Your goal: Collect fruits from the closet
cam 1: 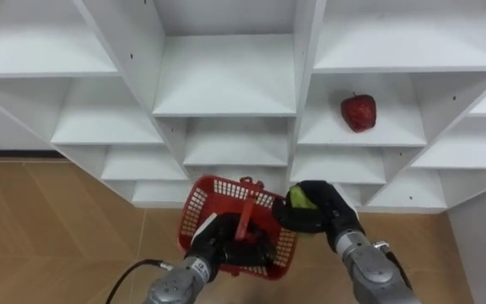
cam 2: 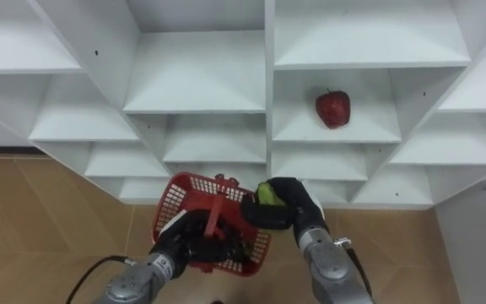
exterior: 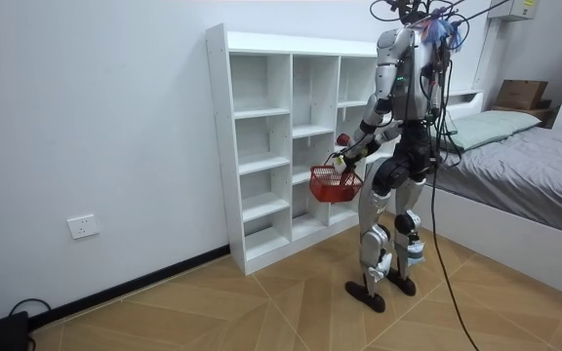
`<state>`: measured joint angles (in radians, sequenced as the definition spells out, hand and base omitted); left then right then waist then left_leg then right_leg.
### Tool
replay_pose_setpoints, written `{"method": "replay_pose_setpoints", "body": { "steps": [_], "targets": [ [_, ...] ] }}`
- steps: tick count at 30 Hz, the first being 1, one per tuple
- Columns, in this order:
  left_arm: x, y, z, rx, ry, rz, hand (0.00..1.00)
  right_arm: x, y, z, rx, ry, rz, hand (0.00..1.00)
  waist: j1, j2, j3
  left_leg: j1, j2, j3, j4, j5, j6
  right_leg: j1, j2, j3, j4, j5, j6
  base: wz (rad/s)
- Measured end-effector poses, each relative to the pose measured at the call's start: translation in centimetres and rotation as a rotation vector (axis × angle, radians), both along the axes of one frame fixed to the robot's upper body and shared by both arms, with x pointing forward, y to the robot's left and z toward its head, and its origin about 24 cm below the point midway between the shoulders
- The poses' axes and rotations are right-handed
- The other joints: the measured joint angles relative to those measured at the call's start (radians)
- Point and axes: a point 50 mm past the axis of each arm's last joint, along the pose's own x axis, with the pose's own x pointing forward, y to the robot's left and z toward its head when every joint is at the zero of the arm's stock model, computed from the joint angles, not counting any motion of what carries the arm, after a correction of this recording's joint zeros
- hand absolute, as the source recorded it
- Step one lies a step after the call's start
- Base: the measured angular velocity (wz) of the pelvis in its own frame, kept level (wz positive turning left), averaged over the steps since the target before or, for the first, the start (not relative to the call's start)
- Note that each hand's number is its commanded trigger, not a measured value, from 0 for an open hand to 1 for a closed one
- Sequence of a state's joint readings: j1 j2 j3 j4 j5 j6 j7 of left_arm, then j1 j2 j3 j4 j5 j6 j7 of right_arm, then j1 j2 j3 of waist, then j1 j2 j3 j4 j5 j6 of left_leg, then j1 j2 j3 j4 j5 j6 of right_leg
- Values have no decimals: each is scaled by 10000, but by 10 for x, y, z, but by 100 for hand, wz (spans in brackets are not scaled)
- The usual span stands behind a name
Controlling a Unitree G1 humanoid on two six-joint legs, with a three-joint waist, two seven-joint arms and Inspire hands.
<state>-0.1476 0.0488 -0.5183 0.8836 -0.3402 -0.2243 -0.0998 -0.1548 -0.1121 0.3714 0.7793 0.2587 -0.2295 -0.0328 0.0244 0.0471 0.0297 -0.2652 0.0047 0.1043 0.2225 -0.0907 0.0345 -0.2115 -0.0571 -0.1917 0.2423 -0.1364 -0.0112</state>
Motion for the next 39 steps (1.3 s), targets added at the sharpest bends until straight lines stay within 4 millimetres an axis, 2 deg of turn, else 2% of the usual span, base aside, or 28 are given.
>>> {"method": "replay_pose_setpoints", "body": {
  "steps": [16, 17, 18, 19, 39],
  "targets": [
    [-4, -8, -1, -148, 82, -524, 100, 6, 7, 0, 482, 122, -347, 100, 16, 43, -8, 0, 3, 4, -22, 0, 0, 0, 13, 18, -19, 0, 0, 0],
    [-4, -8, -1, -156, 80, -519, 100, 6, 7, 1, 485, 110, -338, 67, 20, 46, -7, -3, 3, 3, -22, 0, 0, -3, 14, 17, -19, 0, 0, 0],
    [-4, -8, -1, -158, 77, -514, 100, 7, 7, 1, 485, 110, -338, 26, 18, 47, -6, -5, 4, 3, -21, 0, 0, -4, 14, 15, -20, -1, 0, 0],
    [-4, -8, -1, -170, 74, -514, 100, 7, 8, 1, 484, 118, -339, 0, 19, 48, -6, -6, 3, 3, -21, 0, 0, -4, 15, 12, -24, 0, 0, 0],
    [-1, -3, 0, -165, 41, -261, 100, 8, 11, -2, 341, 291, -121, 0, 80, 32, 4, -34, 20, 12, -23, -2, -2, -20, 31, 4, -55, 1, -3, 0]
  ]
}}
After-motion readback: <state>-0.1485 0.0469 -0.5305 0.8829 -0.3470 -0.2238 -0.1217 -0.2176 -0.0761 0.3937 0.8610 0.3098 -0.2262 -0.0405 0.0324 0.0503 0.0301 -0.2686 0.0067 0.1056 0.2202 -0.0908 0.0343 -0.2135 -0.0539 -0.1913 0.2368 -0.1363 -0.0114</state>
